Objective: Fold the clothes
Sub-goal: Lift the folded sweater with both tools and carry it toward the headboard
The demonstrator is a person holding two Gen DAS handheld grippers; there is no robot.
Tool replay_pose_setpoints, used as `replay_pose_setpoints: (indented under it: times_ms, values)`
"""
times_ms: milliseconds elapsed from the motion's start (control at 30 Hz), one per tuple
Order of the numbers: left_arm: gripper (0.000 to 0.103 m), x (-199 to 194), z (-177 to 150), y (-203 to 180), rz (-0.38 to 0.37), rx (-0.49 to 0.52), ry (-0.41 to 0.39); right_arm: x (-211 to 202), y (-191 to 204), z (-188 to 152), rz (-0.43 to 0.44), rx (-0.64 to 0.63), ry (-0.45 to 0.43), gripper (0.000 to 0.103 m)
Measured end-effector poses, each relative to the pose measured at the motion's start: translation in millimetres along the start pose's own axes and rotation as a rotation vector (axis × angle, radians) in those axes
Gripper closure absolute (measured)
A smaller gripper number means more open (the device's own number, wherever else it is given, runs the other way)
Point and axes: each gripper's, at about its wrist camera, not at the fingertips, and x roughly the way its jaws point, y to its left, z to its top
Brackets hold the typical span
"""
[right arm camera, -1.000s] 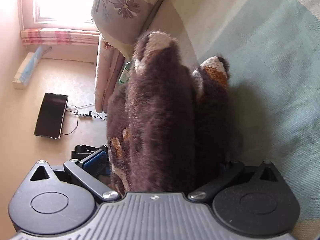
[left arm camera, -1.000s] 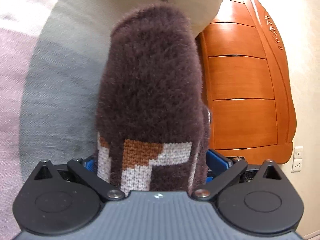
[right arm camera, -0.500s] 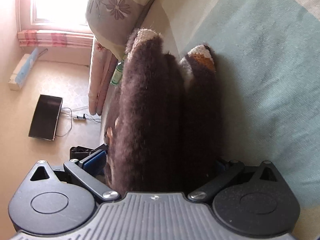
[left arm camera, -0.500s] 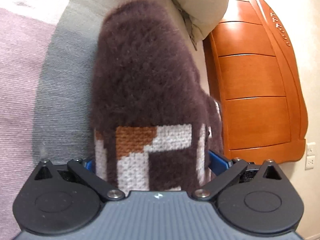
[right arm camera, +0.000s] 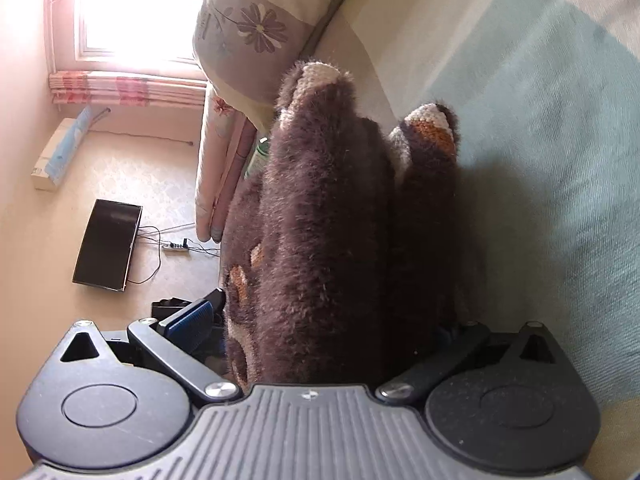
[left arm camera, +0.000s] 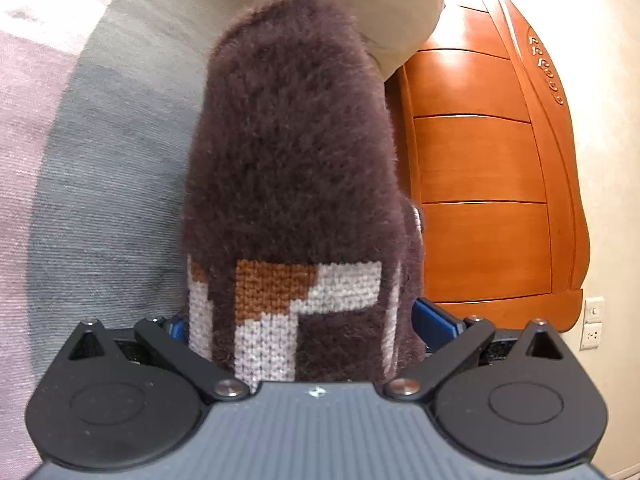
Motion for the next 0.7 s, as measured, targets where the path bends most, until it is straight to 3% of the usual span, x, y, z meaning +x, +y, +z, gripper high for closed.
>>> replay_pose_setpoints:
  times_ms: [100,400,700]
  values:
    - [0.002,-5,-10,-7,-0.019,0.012,0.001,-11,5,1,0.006,-0.015,-0.014,0.000]
    - [0.002,39,-6,-46,-0.041,0.044,0.050,-62,3,16,-0.003,-0.010,-0.076,0.000]
    - [0.002,113,8,-74,-0.080,0.065,0.101,-130,-9,67,-0.070,-0.012,-0.138,0.000]
